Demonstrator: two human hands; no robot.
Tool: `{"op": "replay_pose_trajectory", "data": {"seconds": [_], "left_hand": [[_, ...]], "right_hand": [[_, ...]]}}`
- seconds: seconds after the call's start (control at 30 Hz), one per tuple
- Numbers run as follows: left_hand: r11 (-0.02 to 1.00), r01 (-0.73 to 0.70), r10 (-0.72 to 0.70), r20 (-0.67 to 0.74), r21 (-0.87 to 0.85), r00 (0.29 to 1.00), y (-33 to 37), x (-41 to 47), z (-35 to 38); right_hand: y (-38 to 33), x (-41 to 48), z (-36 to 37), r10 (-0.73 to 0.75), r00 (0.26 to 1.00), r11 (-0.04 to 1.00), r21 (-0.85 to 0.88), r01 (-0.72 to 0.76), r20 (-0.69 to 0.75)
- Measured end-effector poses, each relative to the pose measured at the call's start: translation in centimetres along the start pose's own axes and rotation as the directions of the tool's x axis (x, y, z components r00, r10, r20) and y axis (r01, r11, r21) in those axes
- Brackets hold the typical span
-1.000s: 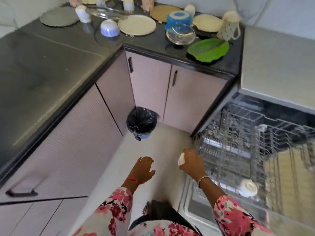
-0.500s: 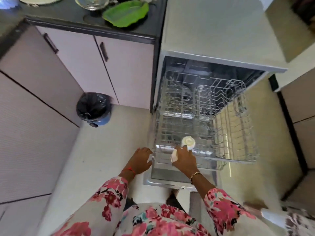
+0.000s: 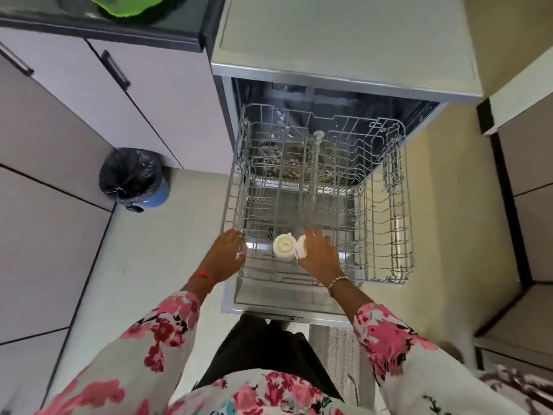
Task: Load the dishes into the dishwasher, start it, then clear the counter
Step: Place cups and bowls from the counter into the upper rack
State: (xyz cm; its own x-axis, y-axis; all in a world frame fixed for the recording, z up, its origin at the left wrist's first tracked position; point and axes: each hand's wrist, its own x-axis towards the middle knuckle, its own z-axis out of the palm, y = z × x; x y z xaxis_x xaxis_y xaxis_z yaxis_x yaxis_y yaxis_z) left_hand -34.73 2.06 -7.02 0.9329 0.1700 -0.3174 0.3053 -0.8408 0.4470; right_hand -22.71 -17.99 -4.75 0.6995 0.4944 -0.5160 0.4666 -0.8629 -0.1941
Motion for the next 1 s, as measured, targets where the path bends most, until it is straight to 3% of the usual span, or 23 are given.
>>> {"op": "replay_pose_trajectory", "data": {"seconds": [0.37,0.43,0.53,0.7,1.0], "left_hand": [[0.999,-0.004,0.009,-0.103,0.046,0.995,-2.3,9.1,-1.1],[0.998,0.068,-0.065,-0.144,0.012,0.987,-2.4,10.5,-1.4],[0.954,0.267,-0.290,-0.203,-0.134,0.935,-3.0,12.0,-1.2],[0.868,0.429,-0.451,-0.035,-0.249,0.892,-3.7,12.4,-0.6],[0.870,0.438,-0.462,-0.064,-0.228,0.885,-3.6,12.0,-0.4]], "right_hand": [[0.0,8.7,-1.0,-0.022,1.000,0.996,0.081,0.021,0.013],[-0.3,10.1,-0.6,-0.037,0.999,0.997,0.065,0.036,0.001],[-0.7,11.9,0.4,-0.052,0.998,0.998,0.030,0.051,0.028],[-1.3,13.3,2.4,-0.051,0.998,0.998,0.039,0.049,0.048],[-1.8,14.5,4.2,-0.037,0.997,0.999,-0.002,0.037,0.060]]}}
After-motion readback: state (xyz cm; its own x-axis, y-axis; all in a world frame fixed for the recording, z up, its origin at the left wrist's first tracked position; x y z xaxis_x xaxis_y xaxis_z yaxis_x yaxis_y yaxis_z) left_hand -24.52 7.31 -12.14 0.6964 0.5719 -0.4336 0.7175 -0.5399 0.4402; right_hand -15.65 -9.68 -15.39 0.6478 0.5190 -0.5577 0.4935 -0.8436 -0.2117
